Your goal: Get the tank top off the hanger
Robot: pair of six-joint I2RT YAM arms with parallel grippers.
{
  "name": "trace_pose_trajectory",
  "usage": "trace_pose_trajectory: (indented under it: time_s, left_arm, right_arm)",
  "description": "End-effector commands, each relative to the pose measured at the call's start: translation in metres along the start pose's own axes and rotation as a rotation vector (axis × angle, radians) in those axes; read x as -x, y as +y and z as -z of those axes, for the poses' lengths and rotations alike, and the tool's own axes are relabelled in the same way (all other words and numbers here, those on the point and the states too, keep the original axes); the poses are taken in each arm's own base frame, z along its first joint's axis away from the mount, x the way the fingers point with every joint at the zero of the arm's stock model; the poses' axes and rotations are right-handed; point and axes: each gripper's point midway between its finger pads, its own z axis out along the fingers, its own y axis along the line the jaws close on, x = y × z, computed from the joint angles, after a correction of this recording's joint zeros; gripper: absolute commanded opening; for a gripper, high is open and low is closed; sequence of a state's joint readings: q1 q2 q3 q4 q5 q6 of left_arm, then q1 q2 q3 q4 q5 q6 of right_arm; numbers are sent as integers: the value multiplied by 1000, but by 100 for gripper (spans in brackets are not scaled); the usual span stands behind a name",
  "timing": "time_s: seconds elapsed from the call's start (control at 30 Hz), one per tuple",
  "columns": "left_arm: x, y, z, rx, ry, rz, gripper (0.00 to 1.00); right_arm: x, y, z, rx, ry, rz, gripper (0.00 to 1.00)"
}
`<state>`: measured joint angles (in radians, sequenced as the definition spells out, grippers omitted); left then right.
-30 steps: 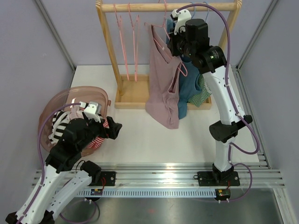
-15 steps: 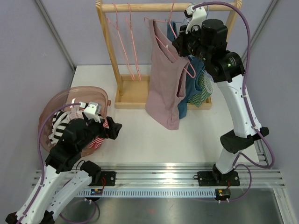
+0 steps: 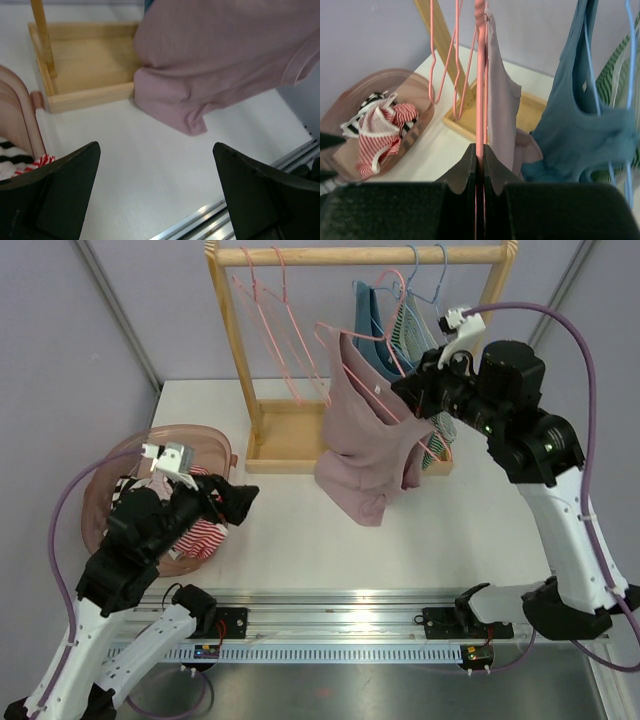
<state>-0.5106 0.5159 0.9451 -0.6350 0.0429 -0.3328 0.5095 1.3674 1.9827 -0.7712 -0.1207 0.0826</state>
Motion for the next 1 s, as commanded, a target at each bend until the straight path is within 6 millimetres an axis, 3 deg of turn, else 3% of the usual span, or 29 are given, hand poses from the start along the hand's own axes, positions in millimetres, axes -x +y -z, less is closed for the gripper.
trace_pose_trajectory:
  time_s: [0.0, 0.03, 0.07, 0.1, 0.13, 0.17, 0.23, 0.43, 0.47, 0.53, 0.57, 0.63, 0.67, 0.73, 0.77, 0.97]
  left_arm:
    - [71, -36, 10, -114, -176, 29, 99]
    - [78, -41, 11, -133, -186, 30, 99]
    - [88, -45, 12, -146, -204, 29, 99]
    - [102, -52, 11, -161, -227, 26, 99]
    - [110, -56, 11, -177, -241, 22, 99]
    - [116, -60, 9, -187, -249, 13, 99]
    - [135, -64, 2, -177, -261, -9, 99]
    - [164, -84, -13, -187, -278, -56, 99]
    - [162, -95, -15, -216, -262, -68, 99]
    - [160, -93, -22, -164, -248, -101, 99]
    - [155, -108, -27, -198, -226, -117, 99]
    - [152, -114, -31, -184, -229, -149, 99]
    - [145, -132, -33, -229, -217, -162, 99]
    - [142, -141, -37, -220, -222, -185, 99]
    - [136, -155, -38, -253, -213, -194, 99]
    - [114, -178, -54, -251, -176, -234, 99]
  right_arm:
    - [-5, 18, 42, 69, -36, -62, 0]
    - [-4, 22, 62, 81, -60, -67, 0]
    - [-24, 22, 64, 83, -13, -95, 0]
    - [-30, 24, 72, 88, -10, -108, 0]
    - [-29, 32, 91, 123, -32, -117, 0]
    - [-41, 36, 95, 147, -5, -137, 0]
    - [-44, 49, 118, 205, -16, -155, 0]
    - [-55, 72, 166, 308, 2, -213, 0]
    - [-56, 74, 170, 317, 2, -231, 0]
    - [-54, 82, 184, 356, -15, -234, 0]
    - [-52, 84, 188, 366, -19, -241, 0]
    - [-52, 86, 195, 374, -27, -242, 0]
    - [-51, 86, 196, 374, -29, -246, 0]
    - [-52, 86, 197, 372, -28, -250, 0]
    - [-52, 87, 197, 376, -27, -257, 0]
    - [-50, 91, 203, 400, -47, -261, 0]
